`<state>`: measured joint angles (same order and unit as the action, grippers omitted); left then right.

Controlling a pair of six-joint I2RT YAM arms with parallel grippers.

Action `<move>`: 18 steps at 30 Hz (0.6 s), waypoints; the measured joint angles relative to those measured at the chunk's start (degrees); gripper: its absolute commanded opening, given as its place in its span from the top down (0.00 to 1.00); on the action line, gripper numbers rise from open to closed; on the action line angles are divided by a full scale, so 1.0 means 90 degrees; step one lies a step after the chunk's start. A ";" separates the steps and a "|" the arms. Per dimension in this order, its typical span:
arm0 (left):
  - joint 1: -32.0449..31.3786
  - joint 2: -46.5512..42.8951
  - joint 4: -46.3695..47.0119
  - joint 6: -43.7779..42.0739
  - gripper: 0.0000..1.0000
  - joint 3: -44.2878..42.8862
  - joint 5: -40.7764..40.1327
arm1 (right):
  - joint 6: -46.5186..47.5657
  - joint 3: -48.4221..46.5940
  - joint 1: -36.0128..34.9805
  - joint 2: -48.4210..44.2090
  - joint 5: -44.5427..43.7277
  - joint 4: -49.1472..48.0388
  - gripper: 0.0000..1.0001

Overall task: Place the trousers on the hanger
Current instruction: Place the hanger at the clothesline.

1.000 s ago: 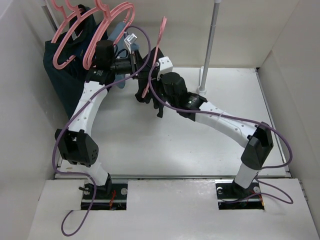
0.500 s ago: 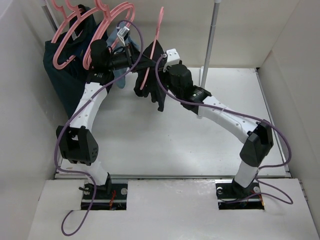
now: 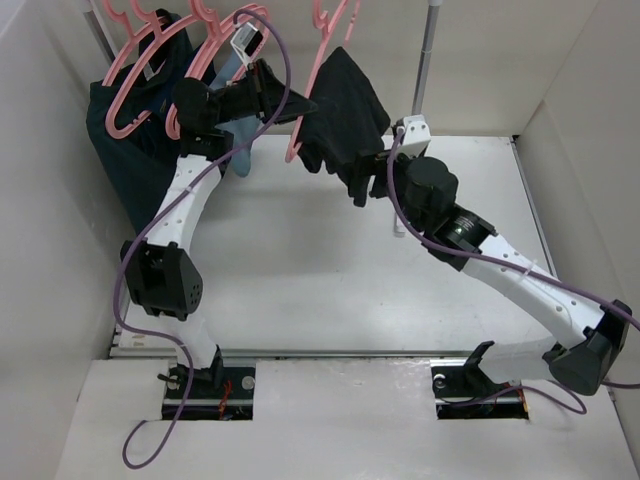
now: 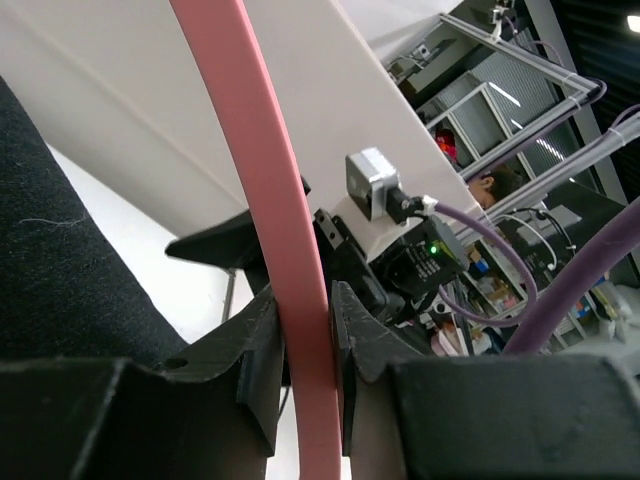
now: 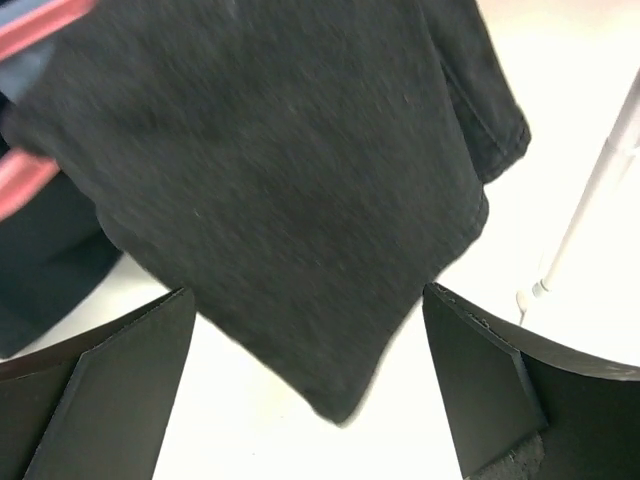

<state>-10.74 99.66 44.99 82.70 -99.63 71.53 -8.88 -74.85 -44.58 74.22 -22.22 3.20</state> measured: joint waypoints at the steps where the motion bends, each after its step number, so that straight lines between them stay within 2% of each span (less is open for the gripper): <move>1: 0.0000 0.0090 0.0134 0.0097 1.00 -0.0100 -0.0007 | -0.0022 0.0041 0.0000 -0.0024 -0.0041 0.0017 0.00; 5: 0.0022 0.0418 0.0141 -0.0002 1.00 -0.0401 -0.0194 | -0.0121 0.0163 0.0000 -0.0022 -0.0097 0.0189 0.00; 18: 0.0605 0.0753 -0.1406 -0.1243 1.00 -0.0772 -0.1263 | -0.0291 0.0202 0.0000 -0.0022 -0.0141 0.0503 0.00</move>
<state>-5.30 106.43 32.34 71.50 -106.59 60.16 -11.51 -73.03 -44.58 74.02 -23.49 7.73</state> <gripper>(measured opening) 0.185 0.994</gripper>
